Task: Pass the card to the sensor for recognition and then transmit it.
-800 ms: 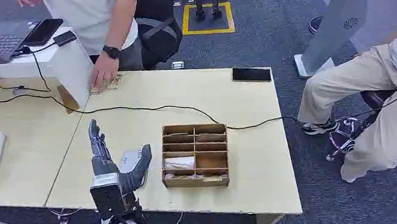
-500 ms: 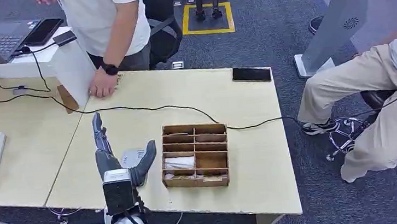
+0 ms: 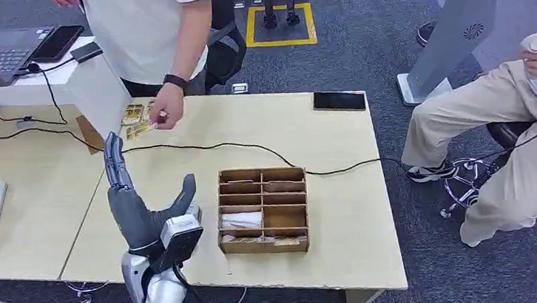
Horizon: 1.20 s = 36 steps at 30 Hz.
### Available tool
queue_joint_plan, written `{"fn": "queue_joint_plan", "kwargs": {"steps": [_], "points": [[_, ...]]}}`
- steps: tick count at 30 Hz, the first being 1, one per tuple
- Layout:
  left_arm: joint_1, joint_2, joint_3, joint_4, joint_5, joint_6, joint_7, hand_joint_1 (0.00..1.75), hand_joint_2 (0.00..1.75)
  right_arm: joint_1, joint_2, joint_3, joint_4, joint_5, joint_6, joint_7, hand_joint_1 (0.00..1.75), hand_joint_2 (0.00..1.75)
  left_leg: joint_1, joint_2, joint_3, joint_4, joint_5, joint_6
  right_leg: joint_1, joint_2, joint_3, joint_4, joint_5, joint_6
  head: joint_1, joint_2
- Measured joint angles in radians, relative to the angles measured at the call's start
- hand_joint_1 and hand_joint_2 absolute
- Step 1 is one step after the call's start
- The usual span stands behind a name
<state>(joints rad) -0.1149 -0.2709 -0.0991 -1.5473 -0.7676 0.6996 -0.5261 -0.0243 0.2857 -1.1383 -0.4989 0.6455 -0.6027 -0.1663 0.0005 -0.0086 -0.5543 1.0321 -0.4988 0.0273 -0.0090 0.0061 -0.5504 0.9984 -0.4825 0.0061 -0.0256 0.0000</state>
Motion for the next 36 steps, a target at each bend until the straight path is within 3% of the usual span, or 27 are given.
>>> {"fn": "queue_joint_plan", "kwargs": {"steps": [8,21,22,23,36], "points": [[-0.082,-0.012,0.123,0.013,-0.257,0.001,0.032,0.0,1.75,-0.038,-0.021,0.0,0.074,0.019,0.001,-0.022,0.0,1.75,0.0,0.0,0.0,0.0,0.0,0.0,0.0,0.0,0.0,0.0,0.0,0.0,0.0,0.0],[-0.14,-0.024,0.197,0.022,-0.46,0.001,0.095,0.0,1.75,-0.051,-0.044,0.005,0.125,0.033,0.016,-0.026,0.0,1.75,0.0,0.0,0.0,0.0,0.0,0.0,0.0,0.0,0.0,0.0,0.0,0.0,0.0,0.0],[-0.14,-0.024,0.201,0.023,-0.462,0.001,0.1,0.49,1.75,-0.051,-0.045,0.006,0.127,0.033,0.016,-0.026,0.0,1.75,0.0,0.0,0.0,0.0,0.0,0.0,0.0,0.0,0.0,0.0,0.0,0.0,0.0,0.0],[-0.14,-0.024,0.203,0.024,-0.461,0.001,0.101,1.75,1.75,-0.051,-0.046,0.006,0.129,0.033,0.015,-0.026,0.0,1.75,0.0,0.0,0.0,0.0,0.0,0.0,0.0,0.0,0.0,0.0,0.0,0.0,0.0,0.0],[-0.145,-0.025,0.207,0.052,-0.316,0.001,0.059,1.75,1.75,-0.051,-0.047,0.006,0.132,0.032,0.014,-0.024,0.0,1.75,0.0,0.001,-0.001,0.0,0.0,0.0,0.0,0.0,-0.001,0.0,0.0,0.0,0.0,0.0]]}}
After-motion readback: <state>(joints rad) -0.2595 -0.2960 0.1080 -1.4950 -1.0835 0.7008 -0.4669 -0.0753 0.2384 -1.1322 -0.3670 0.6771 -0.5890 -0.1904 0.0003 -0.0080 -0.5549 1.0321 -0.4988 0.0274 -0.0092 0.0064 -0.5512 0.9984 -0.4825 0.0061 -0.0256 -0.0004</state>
